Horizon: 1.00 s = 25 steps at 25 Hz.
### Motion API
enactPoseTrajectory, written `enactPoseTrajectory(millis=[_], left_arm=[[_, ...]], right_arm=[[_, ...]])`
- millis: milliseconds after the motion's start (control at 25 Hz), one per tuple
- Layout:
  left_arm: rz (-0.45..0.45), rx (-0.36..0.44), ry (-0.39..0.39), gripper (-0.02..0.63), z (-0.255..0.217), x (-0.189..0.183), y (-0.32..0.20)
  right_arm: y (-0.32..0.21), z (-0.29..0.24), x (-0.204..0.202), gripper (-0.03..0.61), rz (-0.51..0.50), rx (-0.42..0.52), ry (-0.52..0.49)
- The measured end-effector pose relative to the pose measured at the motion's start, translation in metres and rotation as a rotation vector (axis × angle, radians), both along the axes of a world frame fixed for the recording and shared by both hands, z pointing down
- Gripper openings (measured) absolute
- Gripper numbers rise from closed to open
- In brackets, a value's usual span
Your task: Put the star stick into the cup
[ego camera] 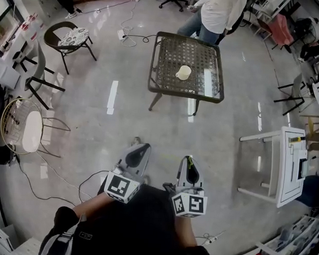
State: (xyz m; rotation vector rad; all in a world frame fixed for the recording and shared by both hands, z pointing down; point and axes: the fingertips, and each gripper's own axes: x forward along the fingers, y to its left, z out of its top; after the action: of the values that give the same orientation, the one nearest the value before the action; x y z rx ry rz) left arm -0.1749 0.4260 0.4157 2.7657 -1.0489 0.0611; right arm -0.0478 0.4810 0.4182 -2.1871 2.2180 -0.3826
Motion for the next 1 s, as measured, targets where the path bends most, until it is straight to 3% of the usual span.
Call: enactPoseTrajectory(millis=[640, 1000], left_arm=[[0.09, 0.004, -0.017, 0.018, -0.006, 0.031, -0.235], [0.122, 0.007, -0.016, 0.018, -0.004, 0.034, -0.313]], right_arm=[[-0.234, -0.006, 0.03, 0.02, 0.073, -0.009, -0.001], [-0.308, -0.002, 0.042, 0.021, 0.133, -0.024, 0.015]])
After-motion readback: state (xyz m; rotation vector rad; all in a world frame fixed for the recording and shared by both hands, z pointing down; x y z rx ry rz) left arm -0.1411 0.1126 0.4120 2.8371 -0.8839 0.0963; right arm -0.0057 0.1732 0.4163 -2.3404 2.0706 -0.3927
